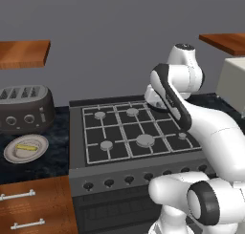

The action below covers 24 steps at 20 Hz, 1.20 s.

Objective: Pick up the butter stick and place it in the pan. Then turn on the burner for the pan.

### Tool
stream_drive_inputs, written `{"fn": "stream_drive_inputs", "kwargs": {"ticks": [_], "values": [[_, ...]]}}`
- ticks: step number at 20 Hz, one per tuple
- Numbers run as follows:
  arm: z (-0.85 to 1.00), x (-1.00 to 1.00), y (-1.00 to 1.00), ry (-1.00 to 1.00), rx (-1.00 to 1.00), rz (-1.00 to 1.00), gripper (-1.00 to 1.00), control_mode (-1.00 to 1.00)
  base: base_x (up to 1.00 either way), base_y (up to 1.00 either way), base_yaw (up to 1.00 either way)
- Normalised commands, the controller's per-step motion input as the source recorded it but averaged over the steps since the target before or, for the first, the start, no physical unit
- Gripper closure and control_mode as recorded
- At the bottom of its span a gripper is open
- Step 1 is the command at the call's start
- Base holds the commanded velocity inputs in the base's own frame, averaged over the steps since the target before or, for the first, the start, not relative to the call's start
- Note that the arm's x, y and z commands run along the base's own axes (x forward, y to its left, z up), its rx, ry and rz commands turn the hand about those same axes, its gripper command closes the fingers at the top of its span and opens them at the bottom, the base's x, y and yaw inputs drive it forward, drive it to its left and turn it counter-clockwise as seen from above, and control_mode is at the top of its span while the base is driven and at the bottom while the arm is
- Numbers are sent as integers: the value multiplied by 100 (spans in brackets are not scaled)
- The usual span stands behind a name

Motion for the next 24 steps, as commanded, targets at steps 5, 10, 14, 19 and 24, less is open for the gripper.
{"fn": "stream_drive_inputs", "kwargs": {"ticks": [5, 10, 14, 19, 24], "values": [[-2, -32, 8, 1, 0, 1, -100, -100, 0, 0, 0], [-10, -54, 32, 0, 0, 5, -100, -100, 0, 0, 0], [-17, -47, 51, 1, 0, 6, -100, -100, 0, 0, 0], [-18, -45, 53, 5, 0, 11, -100, -100, 0, 0, 0], [-11, -10, 61, 7, 0, 18, -100, -100, 0, 0, 0]]}}
